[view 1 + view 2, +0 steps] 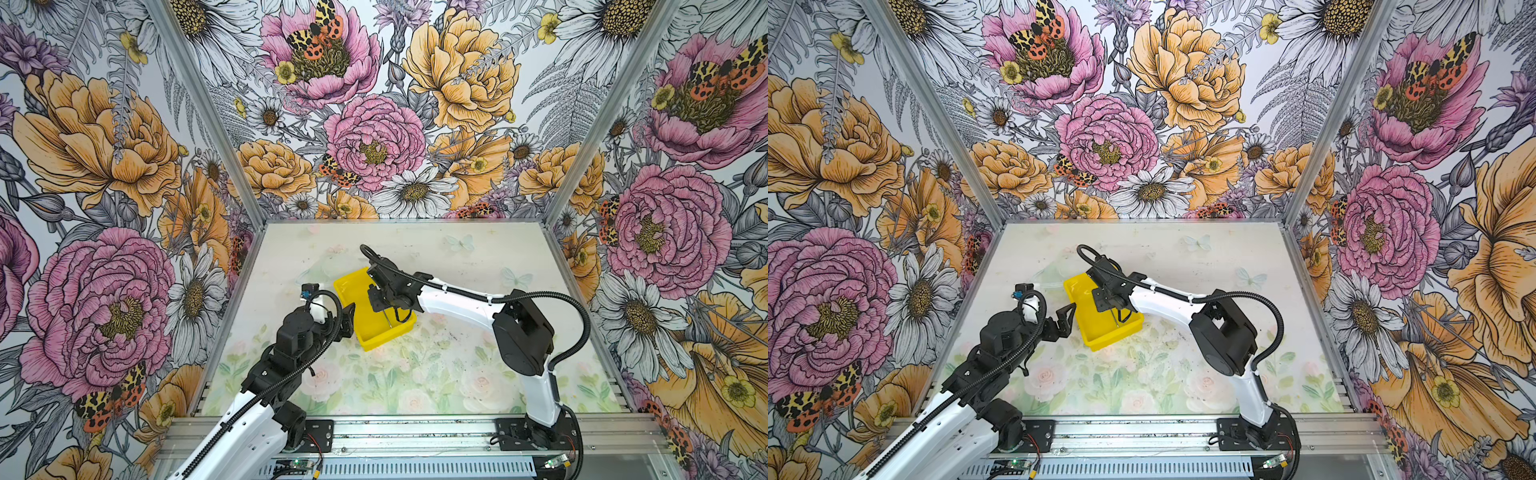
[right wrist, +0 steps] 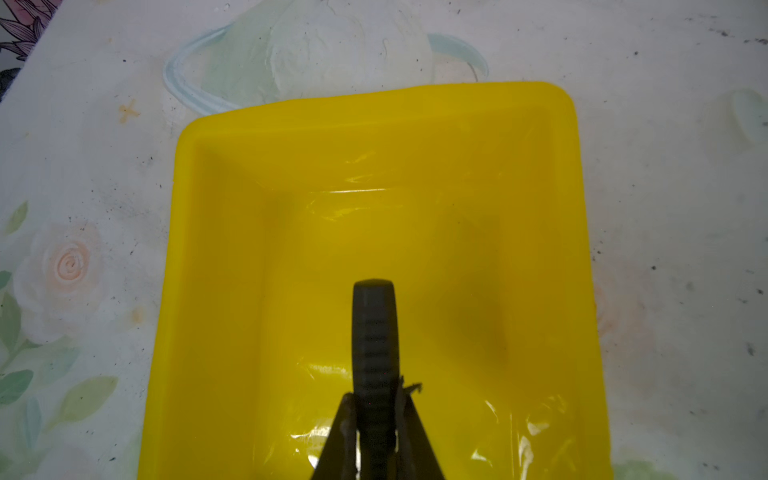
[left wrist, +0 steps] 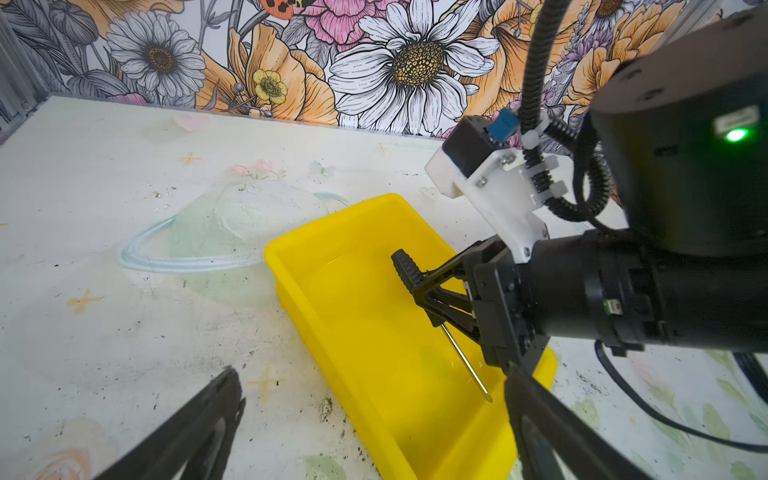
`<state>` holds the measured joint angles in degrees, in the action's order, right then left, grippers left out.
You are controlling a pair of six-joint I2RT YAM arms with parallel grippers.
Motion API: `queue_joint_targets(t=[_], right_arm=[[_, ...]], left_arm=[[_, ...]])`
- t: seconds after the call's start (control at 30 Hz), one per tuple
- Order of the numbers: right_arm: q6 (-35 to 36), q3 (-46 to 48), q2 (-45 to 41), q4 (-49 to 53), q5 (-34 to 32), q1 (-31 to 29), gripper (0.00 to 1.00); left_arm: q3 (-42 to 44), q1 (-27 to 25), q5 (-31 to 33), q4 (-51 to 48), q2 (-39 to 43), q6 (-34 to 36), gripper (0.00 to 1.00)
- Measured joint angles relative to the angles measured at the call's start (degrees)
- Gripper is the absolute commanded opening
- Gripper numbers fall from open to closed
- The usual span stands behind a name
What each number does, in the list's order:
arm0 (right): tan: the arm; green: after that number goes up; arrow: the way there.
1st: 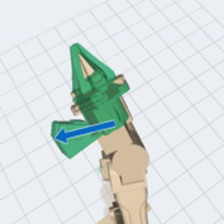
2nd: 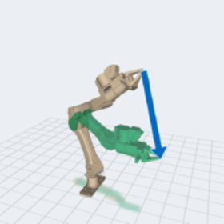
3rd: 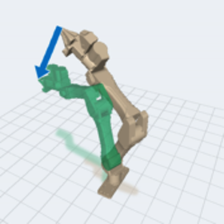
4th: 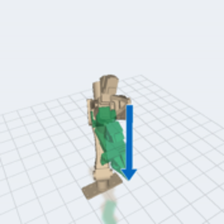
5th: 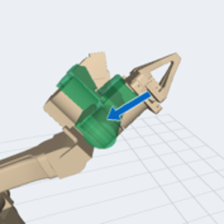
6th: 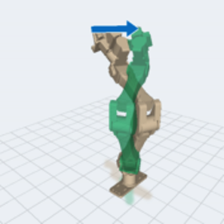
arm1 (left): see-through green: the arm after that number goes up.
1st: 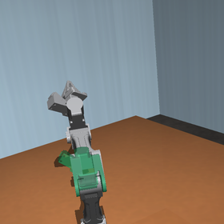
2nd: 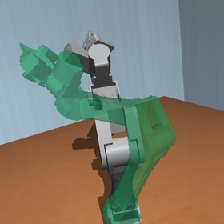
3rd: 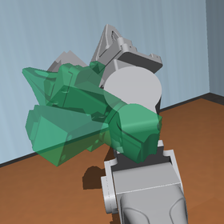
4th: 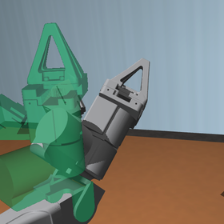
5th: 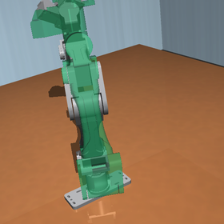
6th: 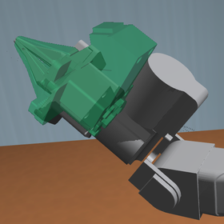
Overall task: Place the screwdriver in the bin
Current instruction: 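Carry the screwdriver with the right gripper over the yellow bin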
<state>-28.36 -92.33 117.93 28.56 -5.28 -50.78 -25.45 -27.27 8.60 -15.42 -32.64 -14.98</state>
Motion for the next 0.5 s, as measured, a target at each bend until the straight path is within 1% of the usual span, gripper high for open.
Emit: queue_joint_targets(t=[0.5], right_arm=[[1.0, -2.5, 6.5, 0.0, 2.7, 0.2, 0.0]], left_arm=[[0.3, 0.0, 0.4, -0.2, 0.4, -0.2, 0.99]])
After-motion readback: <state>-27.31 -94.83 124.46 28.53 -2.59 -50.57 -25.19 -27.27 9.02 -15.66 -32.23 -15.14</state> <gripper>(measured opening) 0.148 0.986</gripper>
